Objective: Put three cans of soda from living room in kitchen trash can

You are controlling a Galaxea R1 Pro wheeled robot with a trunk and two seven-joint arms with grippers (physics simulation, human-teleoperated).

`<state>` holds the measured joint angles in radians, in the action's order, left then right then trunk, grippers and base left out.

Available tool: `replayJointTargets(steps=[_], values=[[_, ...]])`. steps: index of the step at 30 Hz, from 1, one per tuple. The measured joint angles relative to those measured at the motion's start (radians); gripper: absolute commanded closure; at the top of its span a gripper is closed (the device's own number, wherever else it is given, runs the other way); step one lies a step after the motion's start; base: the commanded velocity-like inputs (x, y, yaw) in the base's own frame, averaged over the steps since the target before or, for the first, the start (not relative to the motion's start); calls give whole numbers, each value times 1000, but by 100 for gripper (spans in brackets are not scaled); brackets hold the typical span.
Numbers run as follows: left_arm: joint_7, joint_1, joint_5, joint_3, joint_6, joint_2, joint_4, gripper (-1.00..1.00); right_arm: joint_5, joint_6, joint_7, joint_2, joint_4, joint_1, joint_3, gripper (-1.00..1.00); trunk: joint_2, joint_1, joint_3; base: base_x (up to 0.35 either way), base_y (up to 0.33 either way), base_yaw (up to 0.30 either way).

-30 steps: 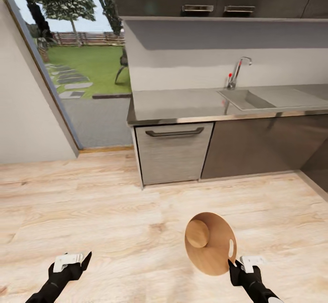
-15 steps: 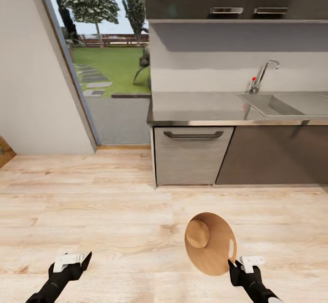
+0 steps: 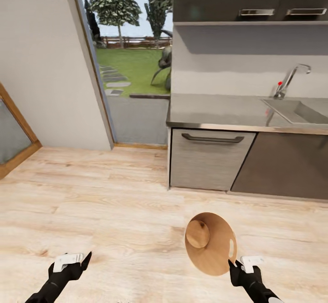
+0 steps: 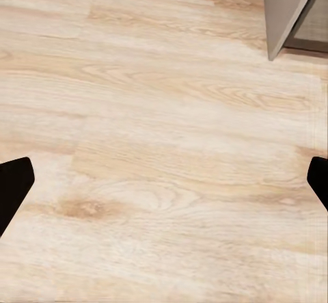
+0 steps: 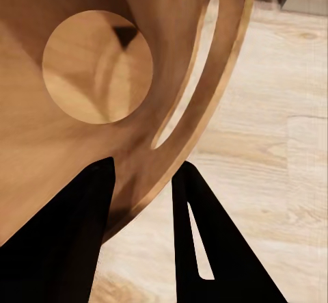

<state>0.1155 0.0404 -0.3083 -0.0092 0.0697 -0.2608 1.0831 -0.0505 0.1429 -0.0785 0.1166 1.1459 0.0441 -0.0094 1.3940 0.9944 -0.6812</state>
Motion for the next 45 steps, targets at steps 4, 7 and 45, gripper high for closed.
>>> replayJointTargets(steps=[4, 7, 45], values=[[0, 0, 0, 0, 1, 0, 0, -100, 0, 0, 0, 0, 0, 0, 0, 100, 0, 0, 2, 0, 0, 246], [0, 0, 0, 0, 1, 0, 0, -100, 0, 0, 0, 0, 0, 0, 0, 100, 0, 0, 4, 0, 0, 246], [0, -1, 0, -1, 1, 0, 0, -100, 0, -25, -3, -1, -19, 0, 3, 100, 0, 0, 34, 0, 0, 229]])
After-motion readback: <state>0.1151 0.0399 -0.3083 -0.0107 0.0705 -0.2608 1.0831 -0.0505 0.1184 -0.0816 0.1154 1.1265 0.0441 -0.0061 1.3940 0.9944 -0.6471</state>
